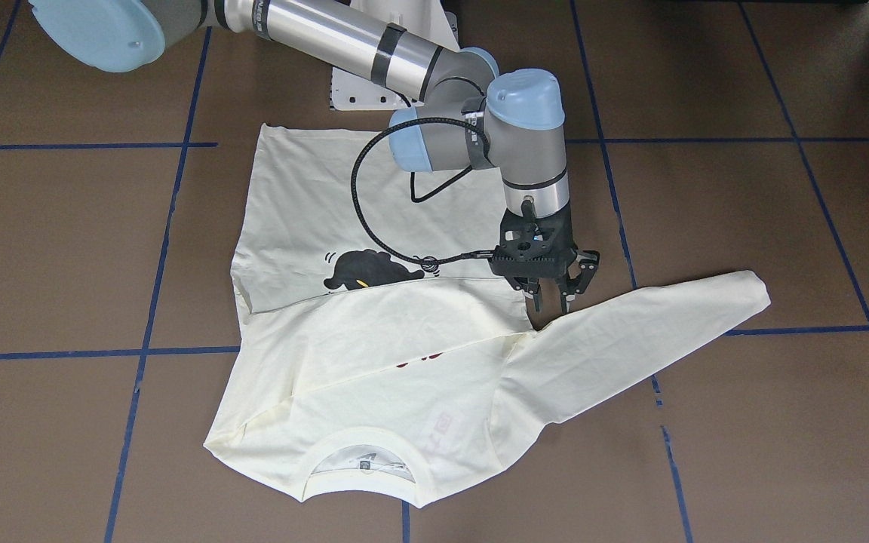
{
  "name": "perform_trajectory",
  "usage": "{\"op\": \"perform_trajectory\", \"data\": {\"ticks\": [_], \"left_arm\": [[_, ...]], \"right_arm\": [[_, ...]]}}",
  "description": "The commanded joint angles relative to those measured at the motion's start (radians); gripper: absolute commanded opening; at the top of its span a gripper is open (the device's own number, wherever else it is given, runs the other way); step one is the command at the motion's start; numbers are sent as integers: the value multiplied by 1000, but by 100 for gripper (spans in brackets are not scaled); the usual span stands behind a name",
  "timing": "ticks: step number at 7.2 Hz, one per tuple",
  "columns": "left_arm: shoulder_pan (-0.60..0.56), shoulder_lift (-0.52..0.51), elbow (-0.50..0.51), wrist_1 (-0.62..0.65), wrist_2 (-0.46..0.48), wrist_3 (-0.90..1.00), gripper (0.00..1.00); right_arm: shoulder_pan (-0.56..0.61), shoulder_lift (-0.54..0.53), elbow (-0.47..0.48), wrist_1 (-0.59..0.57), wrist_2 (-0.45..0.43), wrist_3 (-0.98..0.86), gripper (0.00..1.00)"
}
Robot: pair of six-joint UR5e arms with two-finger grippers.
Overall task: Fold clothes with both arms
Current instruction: 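Carry the sleeve across the shirt body toward the far shoulder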
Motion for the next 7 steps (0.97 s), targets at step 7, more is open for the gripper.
{"op": "perform_trajectory", "data": {"ticks": [7], "left_arm": [[366, -254, 511, -375, 207, -566, 75]], "right_arm": [[233, -632, 821, -108, 335, -37, 99]]}}
